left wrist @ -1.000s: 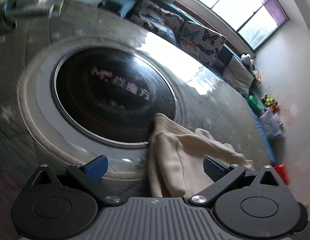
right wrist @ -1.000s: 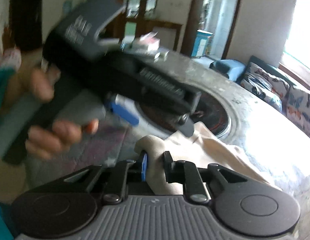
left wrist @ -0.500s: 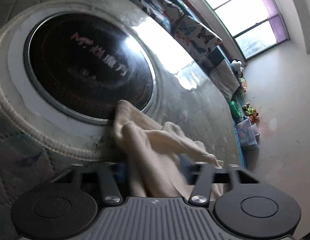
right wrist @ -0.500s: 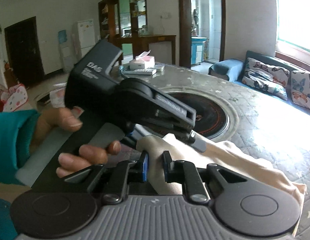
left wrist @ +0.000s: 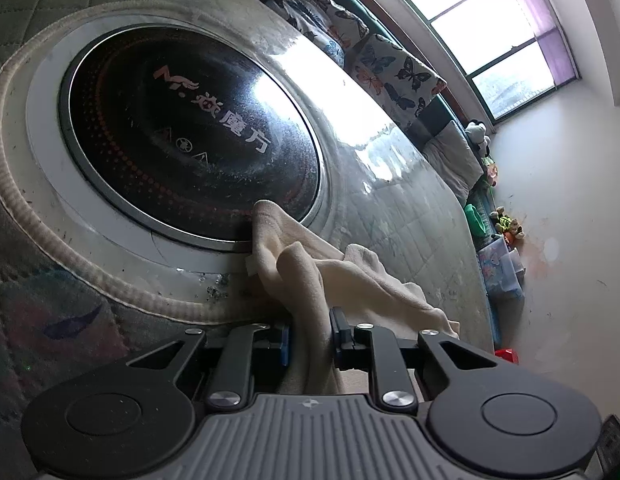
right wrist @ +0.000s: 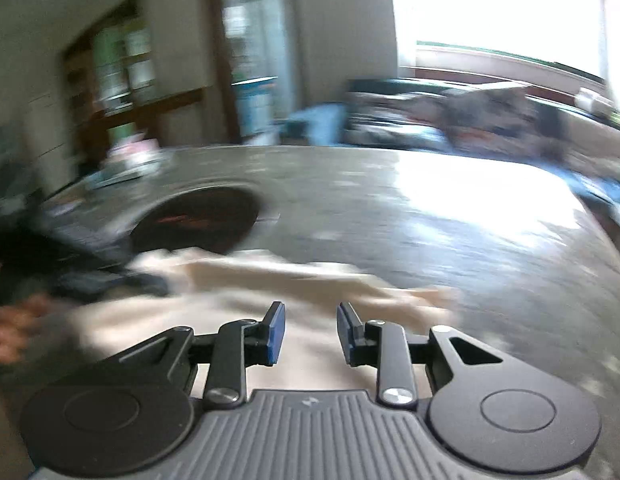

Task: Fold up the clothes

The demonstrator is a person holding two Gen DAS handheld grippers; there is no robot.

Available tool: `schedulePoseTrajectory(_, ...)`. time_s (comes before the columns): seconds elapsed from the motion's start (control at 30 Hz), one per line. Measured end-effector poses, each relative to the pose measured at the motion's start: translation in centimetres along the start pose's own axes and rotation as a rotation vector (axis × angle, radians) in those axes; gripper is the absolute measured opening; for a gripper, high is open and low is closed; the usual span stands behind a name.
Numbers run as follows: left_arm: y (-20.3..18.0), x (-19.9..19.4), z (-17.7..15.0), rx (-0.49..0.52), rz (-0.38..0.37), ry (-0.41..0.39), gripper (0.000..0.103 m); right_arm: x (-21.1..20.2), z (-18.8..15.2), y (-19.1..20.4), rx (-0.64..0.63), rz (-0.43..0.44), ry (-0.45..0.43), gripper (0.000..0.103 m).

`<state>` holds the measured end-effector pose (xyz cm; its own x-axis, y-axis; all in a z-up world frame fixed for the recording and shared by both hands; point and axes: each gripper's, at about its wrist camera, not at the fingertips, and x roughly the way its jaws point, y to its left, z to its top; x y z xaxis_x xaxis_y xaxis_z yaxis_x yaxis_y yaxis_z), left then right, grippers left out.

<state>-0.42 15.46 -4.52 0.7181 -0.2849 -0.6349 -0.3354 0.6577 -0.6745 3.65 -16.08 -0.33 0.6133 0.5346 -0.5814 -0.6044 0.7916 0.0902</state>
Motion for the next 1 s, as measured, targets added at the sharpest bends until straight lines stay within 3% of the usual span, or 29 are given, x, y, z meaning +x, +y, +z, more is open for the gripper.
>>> schedulePoseTrajectory(0.13,-0.2,0.1,-0.2,0.014,0.007,-0.006,0.021,0.9,-0.6,-3.0,0.081,-0.061,0.009,0.041)
schedulePoseTrajectory(0.37,-0.6,0.5,-0.2,0.043,0.014,-0.005,0.021,2.6,-2.1,-6.7,0.212,-0.097,0.032,0.041)
schedulePoseTrajectory(0.43,-0.8,0.6,-0.3,0.059,0.019,-0.007,0.021,2.5,-2.3,-6.8,0.231,-0.090,0.022,0.039)
schedulePoseTrajectory(0.53,-1.3,0.7,-0.3,0.096,0.037,-0.010,0.021,1.5,-2.2,-6.9,0.233,-0.099,-0.008,0.013)
schedulePoseTrajectory(0.9,-5.3,1.8,0.1,0.238,0.013,0.004,0.016,-2.4,-1.9,-7.1,0.239,-0.131,-0.118,0.010)
schedulePoseTrajectory(1.0,-7.4,3.1,-0.5,0.286,-0.013,0.028,0.015,-4.0,-2.1,-8.3,0.249,-0.184,-0.135,0.010)
